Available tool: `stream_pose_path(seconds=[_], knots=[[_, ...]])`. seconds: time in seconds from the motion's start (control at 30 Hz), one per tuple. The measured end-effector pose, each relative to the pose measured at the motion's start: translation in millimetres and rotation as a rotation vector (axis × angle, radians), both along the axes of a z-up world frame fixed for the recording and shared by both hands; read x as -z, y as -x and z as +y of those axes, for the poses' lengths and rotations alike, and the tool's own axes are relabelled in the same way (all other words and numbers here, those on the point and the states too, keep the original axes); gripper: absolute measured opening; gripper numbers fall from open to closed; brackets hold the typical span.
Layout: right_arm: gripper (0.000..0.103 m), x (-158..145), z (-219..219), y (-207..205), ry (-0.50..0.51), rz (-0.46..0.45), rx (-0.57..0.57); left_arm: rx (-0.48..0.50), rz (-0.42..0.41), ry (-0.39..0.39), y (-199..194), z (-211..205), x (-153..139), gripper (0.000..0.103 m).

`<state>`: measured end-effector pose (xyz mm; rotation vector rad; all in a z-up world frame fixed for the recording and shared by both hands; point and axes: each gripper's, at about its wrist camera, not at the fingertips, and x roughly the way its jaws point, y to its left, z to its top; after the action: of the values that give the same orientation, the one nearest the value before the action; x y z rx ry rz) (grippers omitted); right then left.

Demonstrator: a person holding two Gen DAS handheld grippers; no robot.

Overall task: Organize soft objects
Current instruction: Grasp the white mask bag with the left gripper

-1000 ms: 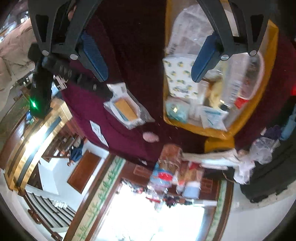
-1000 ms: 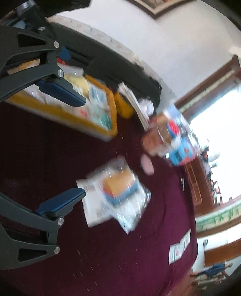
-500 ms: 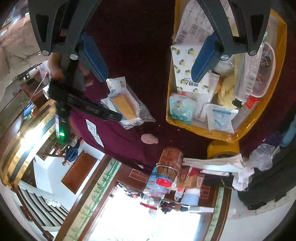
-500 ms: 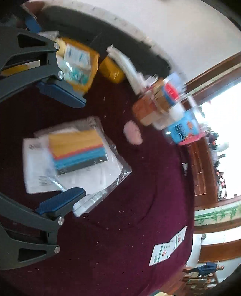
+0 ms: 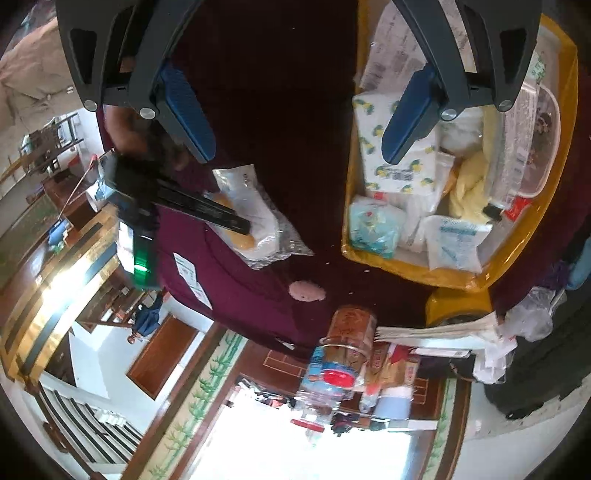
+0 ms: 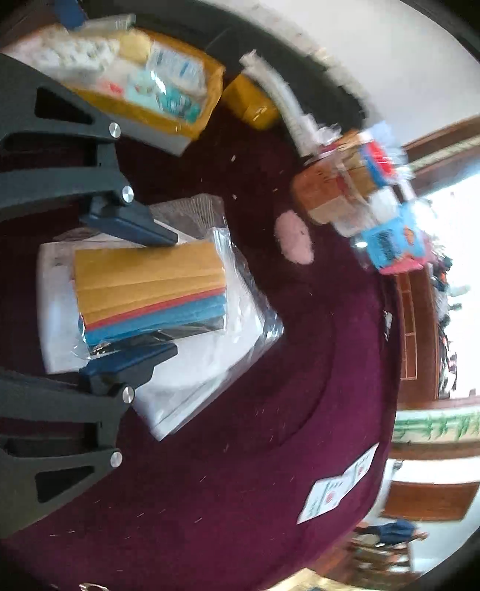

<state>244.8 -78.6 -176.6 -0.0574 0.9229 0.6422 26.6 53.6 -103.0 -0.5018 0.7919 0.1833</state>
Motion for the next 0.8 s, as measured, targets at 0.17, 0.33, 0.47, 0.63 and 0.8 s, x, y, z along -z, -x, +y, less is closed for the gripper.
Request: stream_pose_path(seconds=[0.17, 0.33, 0.47, 0.63, 0.8], knots=[[0.049, -11.6, -64.3, 14.0, -0.172, 0.064, 0.036, 0.043, 0.009, -0.03, -13.0, -16.8, -5.4, 0.095], [0.049, 2.2, -114.6, 15.5, -0.268, 0.08, 0.174, 0.068, 0.066, -0.045, -52.6, -35.9, 0.8, 0.096], [0.048, 16.2, -125.2, 4.3, -0.303, 0.148, 0.205, 0.073, 0.147, -0.016, -100.4, -45.5, 20.2, 0.096], [0.048, 15.3, -131.5, 7.6, -0.266, 0.111, 0.265, 0.126, 0.235, -0.008, -164.2, -50.1, 38.6, 0.096], [0.049, 18.6, -132.7, 6.2, -0.292, 0.158, 0.24, 0.097, 0.345, -0.037, -196.7, -37.1, 56.9, 0.096]])
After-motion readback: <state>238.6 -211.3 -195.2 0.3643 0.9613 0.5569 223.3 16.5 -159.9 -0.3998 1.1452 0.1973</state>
